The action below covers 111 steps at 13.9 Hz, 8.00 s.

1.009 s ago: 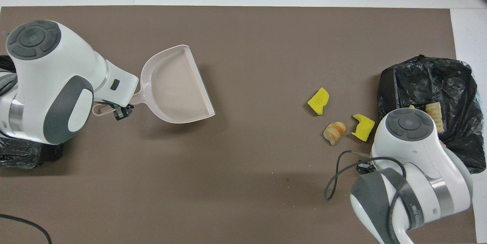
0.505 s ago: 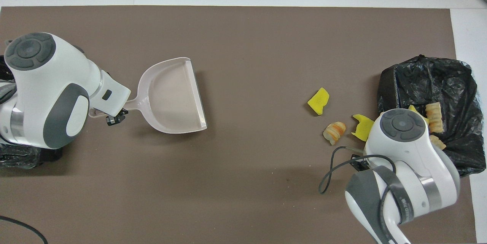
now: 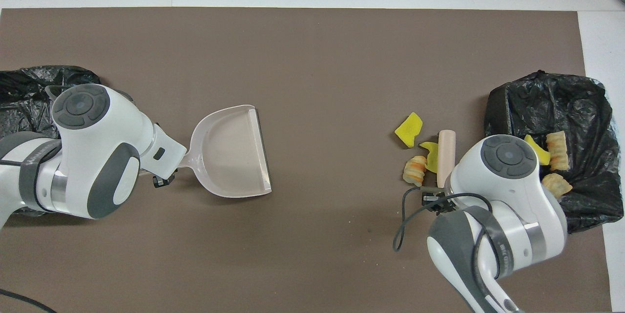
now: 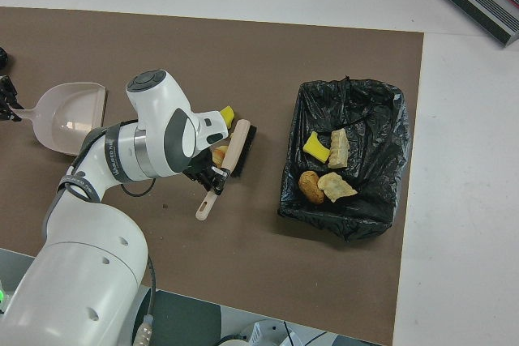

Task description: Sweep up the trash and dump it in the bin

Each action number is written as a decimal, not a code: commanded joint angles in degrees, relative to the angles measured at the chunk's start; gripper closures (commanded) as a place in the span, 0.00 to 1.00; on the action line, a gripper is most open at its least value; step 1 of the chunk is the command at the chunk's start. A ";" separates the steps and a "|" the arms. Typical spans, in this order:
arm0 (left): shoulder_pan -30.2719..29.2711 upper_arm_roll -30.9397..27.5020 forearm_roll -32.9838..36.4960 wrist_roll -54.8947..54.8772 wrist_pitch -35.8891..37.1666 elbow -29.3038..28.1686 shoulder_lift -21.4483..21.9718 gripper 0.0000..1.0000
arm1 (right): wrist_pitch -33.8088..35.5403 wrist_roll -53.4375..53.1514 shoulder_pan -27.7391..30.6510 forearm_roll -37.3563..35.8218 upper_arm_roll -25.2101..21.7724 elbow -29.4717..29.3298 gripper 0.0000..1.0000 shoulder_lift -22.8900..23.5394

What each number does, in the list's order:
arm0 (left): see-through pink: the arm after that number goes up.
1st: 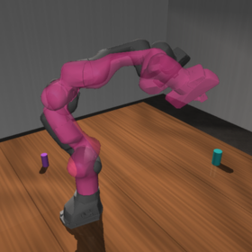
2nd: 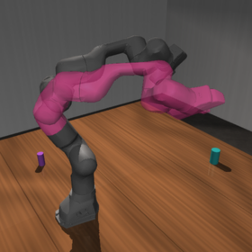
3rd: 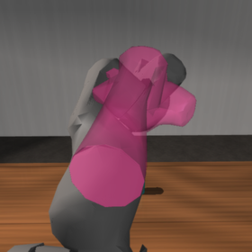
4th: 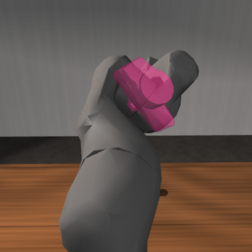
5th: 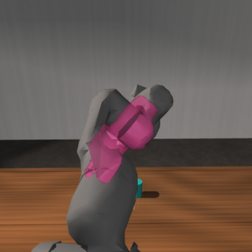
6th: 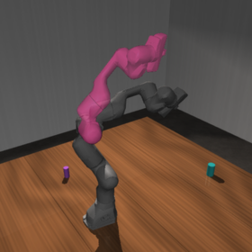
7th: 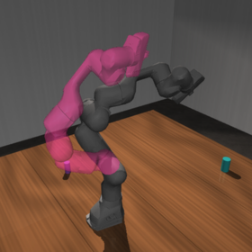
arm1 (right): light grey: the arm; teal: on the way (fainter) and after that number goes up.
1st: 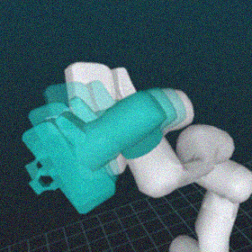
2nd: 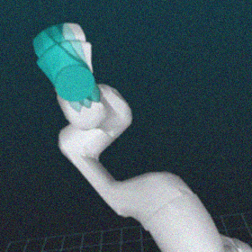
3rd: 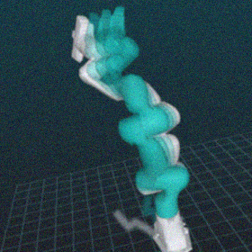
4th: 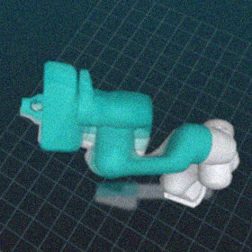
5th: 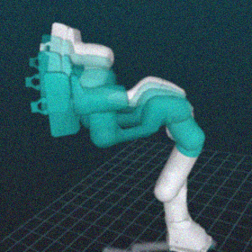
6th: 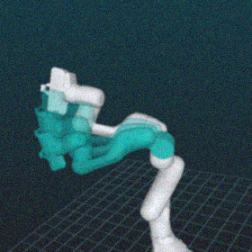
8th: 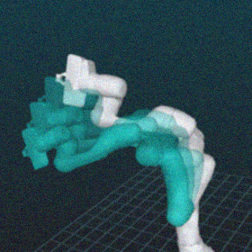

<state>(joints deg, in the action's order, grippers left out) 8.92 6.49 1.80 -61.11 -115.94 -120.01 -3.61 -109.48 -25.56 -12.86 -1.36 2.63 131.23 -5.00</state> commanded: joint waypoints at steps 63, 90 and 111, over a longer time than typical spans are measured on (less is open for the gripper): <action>9.37 -0.68 -3.21 9.52 -6.23 -9.98 5.64 1.00 | 9.72 15.54 -2.79 1.36 -0.43 -19.69 1.00 12.56; 9.19 -0.77 -3.30 12.16 -6.49 -10.51 5.81 1.00 | 5.65 -0.44 -23.53 26.14 -0.52 -21.19 1.00 12.21; 9.45 -0.77 -3.30 11.80 -6.67 -10.51 5.81 1.00 | -11.20 -23.33 -20.19 14.10 -0.17 -5.52 1.00 10.53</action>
<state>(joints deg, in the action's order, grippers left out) 17.58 6.31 -1.28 -47.93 -121.94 -128.79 0.73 -120.28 -53.91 -34.40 13.66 2.36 131.01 1.01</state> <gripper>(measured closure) 0.683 0.749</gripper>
